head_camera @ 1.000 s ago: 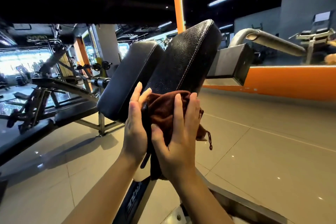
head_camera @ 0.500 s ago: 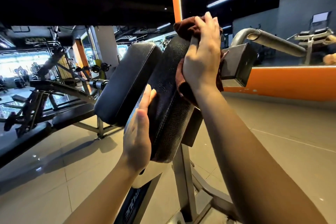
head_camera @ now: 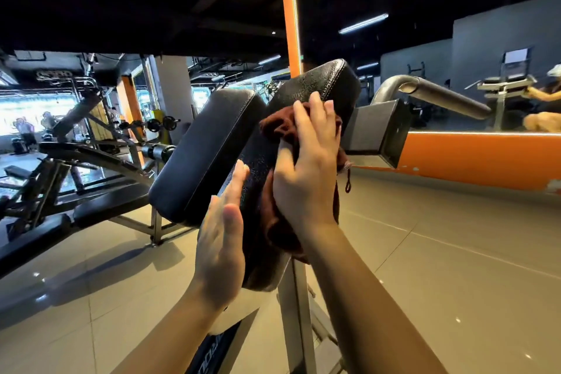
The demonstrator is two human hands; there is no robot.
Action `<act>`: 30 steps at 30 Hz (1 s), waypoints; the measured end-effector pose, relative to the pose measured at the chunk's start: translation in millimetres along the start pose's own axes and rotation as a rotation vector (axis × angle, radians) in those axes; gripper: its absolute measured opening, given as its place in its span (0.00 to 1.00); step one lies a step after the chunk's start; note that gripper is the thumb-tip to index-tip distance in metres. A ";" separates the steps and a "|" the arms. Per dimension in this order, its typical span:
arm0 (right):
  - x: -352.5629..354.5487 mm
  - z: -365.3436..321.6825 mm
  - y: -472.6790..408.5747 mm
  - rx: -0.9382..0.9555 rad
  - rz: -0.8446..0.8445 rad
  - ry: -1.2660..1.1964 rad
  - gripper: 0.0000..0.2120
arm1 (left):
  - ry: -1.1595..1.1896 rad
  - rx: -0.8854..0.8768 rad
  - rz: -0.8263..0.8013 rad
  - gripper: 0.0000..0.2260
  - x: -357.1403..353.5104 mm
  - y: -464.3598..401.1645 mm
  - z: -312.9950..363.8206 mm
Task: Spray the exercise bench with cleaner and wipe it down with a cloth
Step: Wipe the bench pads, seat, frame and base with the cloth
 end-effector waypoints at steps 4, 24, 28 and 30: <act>9.8 30.5 -72.8 -0.133 0.002 0.085 0.30 | -0.051 -0.031 -0.034 0.30 -5.6 -0.7 10.1; 2.7 27.0 -75.6 -0.138 -0.064 0.241 0.28 | -0.103 -0.099 0.028 0.23 -3.0 0.7 18.7; -4.1 -8.1 -1.9 -0.099 -0.102 0.210 0.29 | -0.088 -0.100 -0.002 0.24 -4.0 -0.5 20.9; -7.0 -19.2 28.2 -0.096 -0.141 0.167 0.30 | -0.086 -0.087 -0.011 0.24 -3.9 1.1 20.9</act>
Point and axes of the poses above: each hand's wrist, its own y-axis away from the middle knuckle, its own x-axis out of the back of the hand, z = x × y, the point moved 8 cm from there along -y, towards the middle knuckle, and after that the axes turned 9 degrees about x, right-handed, at the moved point
